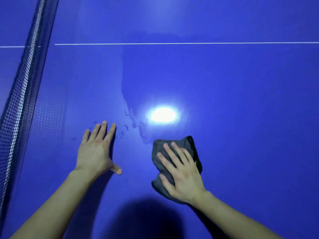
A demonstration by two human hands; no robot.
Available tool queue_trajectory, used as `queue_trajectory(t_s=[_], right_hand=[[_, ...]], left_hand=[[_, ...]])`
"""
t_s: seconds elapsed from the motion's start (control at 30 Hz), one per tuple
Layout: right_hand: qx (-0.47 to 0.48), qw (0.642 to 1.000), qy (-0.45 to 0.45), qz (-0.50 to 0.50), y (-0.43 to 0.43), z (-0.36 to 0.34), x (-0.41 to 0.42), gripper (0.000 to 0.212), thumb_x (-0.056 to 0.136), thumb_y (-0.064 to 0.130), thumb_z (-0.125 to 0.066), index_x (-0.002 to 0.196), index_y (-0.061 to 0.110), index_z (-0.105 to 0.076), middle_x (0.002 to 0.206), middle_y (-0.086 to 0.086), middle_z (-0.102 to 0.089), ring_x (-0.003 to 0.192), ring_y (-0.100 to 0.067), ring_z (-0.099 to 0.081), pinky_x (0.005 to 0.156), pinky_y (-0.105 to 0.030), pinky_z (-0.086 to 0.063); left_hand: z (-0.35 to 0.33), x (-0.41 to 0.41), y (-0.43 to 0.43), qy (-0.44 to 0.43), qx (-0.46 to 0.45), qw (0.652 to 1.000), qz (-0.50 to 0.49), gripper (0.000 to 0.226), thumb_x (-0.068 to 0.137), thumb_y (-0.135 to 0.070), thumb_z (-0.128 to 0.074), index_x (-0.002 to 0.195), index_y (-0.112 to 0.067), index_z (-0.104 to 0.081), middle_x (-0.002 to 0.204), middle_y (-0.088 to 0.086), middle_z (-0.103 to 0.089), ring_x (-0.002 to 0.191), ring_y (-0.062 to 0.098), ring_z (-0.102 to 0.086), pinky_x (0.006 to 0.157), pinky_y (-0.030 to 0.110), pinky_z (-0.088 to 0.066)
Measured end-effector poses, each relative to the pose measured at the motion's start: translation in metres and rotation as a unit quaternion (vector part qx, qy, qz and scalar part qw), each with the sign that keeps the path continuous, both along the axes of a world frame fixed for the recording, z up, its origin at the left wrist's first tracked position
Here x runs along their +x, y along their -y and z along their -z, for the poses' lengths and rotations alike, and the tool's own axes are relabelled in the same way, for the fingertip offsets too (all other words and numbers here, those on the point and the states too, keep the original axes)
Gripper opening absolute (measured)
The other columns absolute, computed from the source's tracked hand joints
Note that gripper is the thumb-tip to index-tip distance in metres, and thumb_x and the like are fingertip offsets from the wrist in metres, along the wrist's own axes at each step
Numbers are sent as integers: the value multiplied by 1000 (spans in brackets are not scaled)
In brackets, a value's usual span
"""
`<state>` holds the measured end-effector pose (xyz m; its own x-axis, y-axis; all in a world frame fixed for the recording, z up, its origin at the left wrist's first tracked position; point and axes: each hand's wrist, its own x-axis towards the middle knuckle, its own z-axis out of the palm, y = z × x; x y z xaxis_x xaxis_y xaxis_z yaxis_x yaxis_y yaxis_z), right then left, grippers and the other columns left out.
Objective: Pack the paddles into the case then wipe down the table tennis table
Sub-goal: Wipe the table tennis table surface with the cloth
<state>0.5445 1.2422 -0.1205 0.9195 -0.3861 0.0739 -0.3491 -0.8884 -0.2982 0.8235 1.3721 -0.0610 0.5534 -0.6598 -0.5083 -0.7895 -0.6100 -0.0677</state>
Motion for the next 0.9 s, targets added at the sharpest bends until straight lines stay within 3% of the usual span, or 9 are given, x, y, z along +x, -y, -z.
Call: queue_trajectory(t_s=[0.13, 0.3, 0.37, 0.47, 0.57, 0.67, 0.77, 0.9], right_hand=[[-42, 997, 8, -62, 43, 9, 49, 61, 104, 50, -59, 159, 25, -56, 176, -3, -36, 162, -31, -34, 123, -55, -36], [-55, 992, 26, 108, 123, 18, 236, 62, 101, 51, -48, 154, 21, -61, 169, -7, -48, 154, -36, -44, 123, -55, -34], [-53, 989, 21, 139, 127, 19, 266, 64, 100, 51, -45, 154, 21, -60, 169, -9, -47, 155, -38, -42, 126, -55, -31], [-53, 991, 55, 110, 95, 16, 233, 60, 101, 47, -51, 154, 19, -60, 169, -10, -47, 157, -37, -40, 126, -52, -29], [-5, 999, 44, 19, 6, 6, 141, 61, 103, 43, -58, 158, 18, -56, 174, -7, -39, 163, -34, -30, 127, -55, -30], [-9, 997, -3, -80, -51, 2, 74, 62, 105, 44, -58, 161, 17, -53, 178, -7, -31, 166, -34, -25, 128, -57, -32], [-33, 991, -10, -129, -10, 6, 116, 62, 106, 44, -56, 160, 14, -53, 176, -12, -35, 165, -35, -27, 132, -54, -27], [-60, 998, 23, 14, 78, 16, 262, 64, 104, 42, -54, 154, 2, -58, 165, -23, -48, 159, -39, -39, 133, -53, -24]], left_hand=[[3, 2, 5, -40, -12, 999, -31, 186, 25, -82, -92, 172, -25, 7, 180, 7, 9, 166, 29, 3, 134, 43, -12], [3, 3, 1, -49, -32, 998, -24, 183, 28, -82, -92, 171, -30, 9, 180, 3, 12, 166, 24, 7, 135, 42, -8], [2, 3, 1, -43, -34, 998, -12, 182, 29, -84, -91, 171, -29, 9, 180, 4, 10, 167, 24, 6, 135, 42, -8], [-4, 6, -2, -50, -40, 998, 1, 178, 31, -85, -90, 171, -32, 7, 180, -1, 11, 167, 22, 4, 134, 42, -18], [-15, 22, -9, -85, -45, 995, -11, 166, 41, -69, -100, 171, -38, -2, 179, -12, 6, 166, 14, -4, 125, 41, -37], [-24, 48, -15, -58, -39, 997, 17, 163, 42, -68, -100, 171, -31, -9, 180, -3, -12, 165, 20, -15, 133, 40, -18], [-21, 60, -28, -16, -2, 1000, 18, 174, 38, -80, -94, 172, -27, 5, 180, 5, -1, 167, 22, -4, 135, 41, -4], [-6, 60, -34, -40, 13, 999, 6, 180, 39, -78, -94, 168, -28, 21, 178, 7, 17, 166, 25, 7, 135, 41, -4]])
